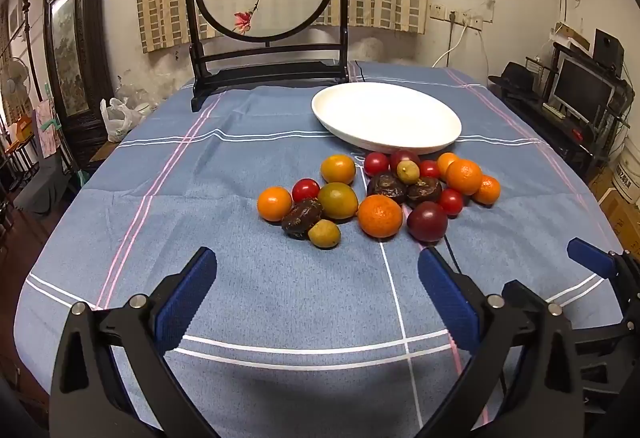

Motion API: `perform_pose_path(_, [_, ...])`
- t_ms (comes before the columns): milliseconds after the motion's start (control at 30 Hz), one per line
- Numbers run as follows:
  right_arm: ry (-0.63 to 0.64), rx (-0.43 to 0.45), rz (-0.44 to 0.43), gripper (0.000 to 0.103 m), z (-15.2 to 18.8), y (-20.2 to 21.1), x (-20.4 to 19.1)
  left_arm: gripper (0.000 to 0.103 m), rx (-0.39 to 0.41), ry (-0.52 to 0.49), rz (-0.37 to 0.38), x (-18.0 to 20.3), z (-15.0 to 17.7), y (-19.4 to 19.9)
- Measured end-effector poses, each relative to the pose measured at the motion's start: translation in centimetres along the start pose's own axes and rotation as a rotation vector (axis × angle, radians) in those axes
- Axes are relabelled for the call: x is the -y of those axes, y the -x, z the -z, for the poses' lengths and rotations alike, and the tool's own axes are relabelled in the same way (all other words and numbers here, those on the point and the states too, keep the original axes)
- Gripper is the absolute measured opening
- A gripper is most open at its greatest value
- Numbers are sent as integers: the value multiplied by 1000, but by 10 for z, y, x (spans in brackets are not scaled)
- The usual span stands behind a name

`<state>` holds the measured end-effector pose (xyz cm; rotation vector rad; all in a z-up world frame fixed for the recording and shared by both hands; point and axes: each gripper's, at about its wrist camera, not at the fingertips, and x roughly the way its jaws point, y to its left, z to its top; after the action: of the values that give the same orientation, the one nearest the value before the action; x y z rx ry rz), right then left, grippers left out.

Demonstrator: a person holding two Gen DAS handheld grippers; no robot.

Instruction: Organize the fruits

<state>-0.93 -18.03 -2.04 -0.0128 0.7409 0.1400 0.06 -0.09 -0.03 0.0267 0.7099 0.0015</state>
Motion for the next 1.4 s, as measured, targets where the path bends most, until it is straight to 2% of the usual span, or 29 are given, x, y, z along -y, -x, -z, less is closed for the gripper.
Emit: perform_pose_path(1400, [10, -6, 3, 100, -2, -4, -4, 99, -3, -9, -1, 5, 2, -4])
